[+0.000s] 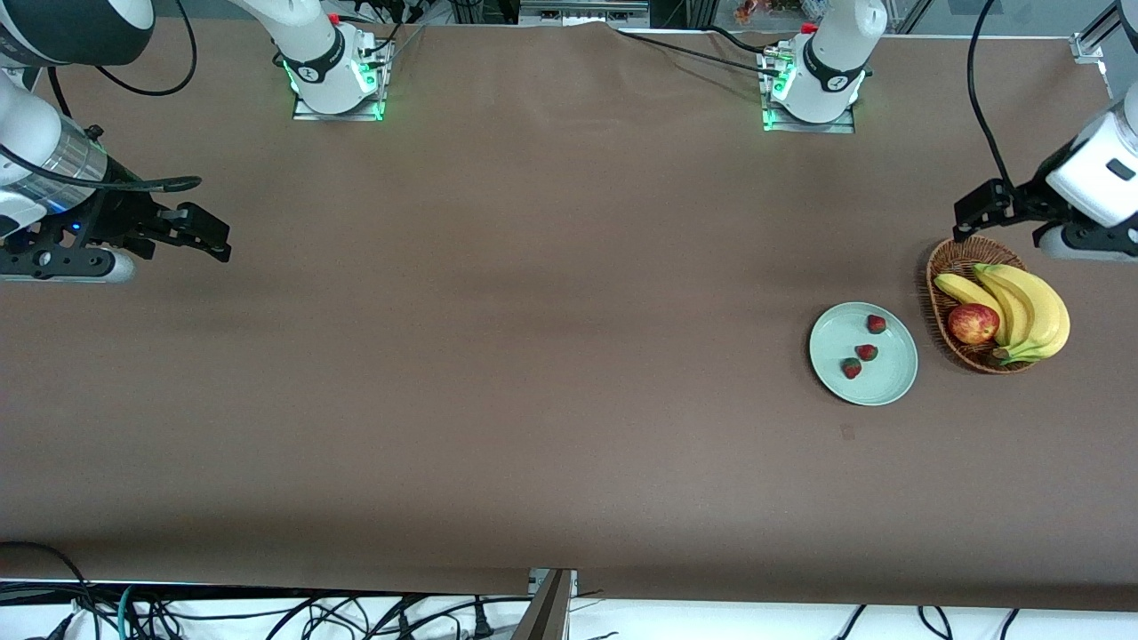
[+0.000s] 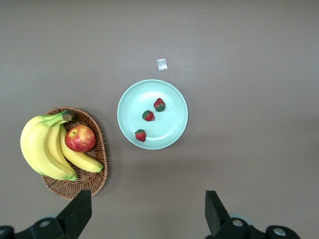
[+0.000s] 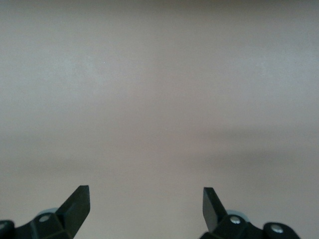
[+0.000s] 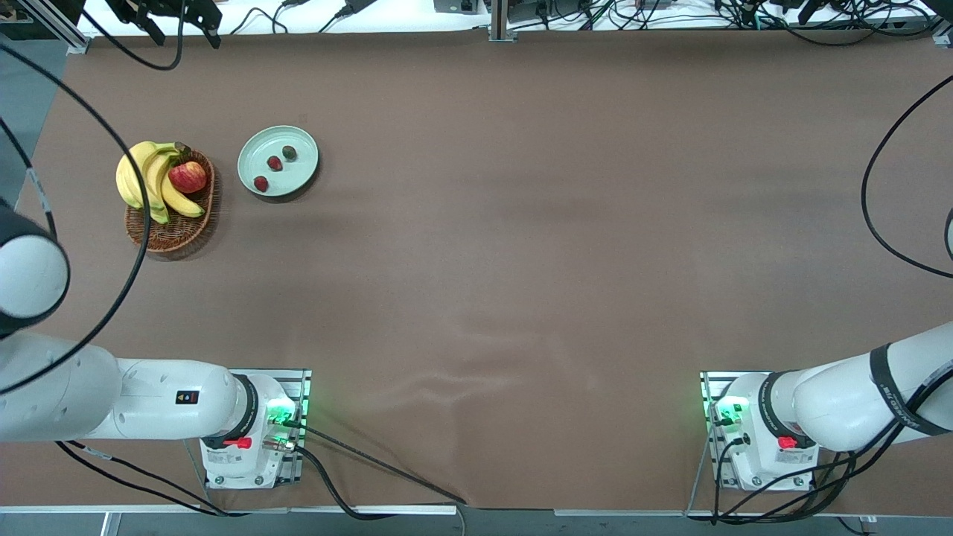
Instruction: Collect all strawberries into plate
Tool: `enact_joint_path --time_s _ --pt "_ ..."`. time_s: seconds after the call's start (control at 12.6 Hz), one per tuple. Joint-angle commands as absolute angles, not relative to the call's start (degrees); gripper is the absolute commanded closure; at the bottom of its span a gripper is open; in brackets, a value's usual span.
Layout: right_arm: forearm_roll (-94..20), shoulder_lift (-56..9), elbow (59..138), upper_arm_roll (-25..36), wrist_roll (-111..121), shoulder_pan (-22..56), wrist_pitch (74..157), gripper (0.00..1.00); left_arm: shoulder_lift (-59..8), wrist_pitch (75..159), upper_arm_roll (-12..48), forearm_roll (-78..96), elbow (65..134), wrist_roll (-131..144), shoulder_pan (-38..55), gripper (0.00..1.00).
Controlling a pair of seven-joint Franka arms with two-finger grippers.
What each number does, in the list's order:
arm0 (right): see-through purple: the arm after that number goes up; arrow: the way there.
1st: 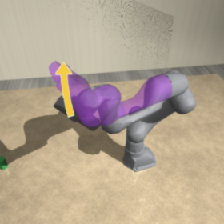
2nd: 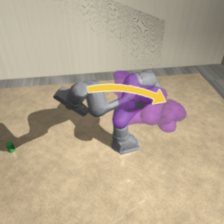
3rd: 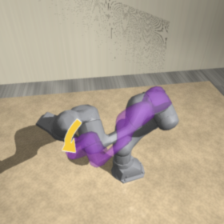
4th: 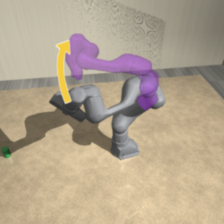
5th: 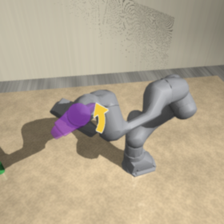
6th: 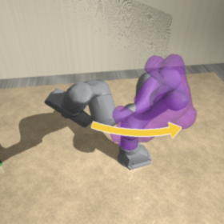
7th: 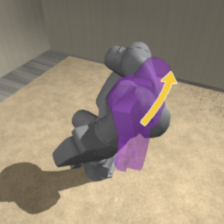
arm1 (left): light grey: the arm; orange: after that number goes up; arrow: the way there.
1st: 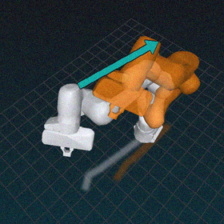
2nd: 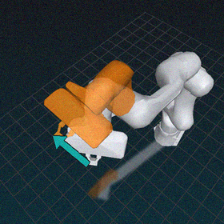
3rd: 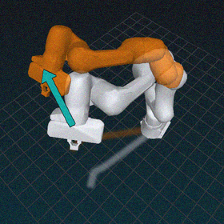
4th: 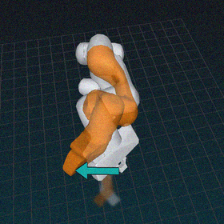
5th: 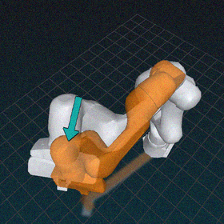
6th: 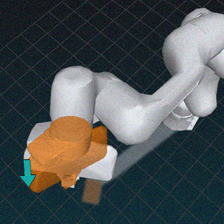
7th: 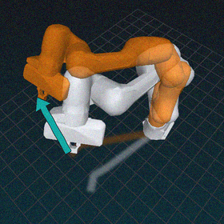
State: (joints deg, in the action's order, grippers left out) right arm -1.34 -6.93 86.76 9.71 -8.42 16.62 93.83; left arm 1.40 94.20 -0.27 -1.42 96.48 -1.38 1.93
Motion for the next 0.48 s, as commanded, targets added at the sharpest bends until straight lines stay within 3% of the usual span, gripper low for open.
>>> enact_joint_path --time_s 0.0,0.4 --pt "-0.5 -7.3 85.6 9.5 -8.9 17.0 93.7 0.00 3.6 96.2 -1.6 -0.6 100.0 -1.0 3.8 0.00" --pt "-0.6 -7.3 85.6 9.5 -8.9 17.0 94.1 0.00 3.2 95.8 -1.6 -0.5 99.8 -1.0 3.1 0.00"
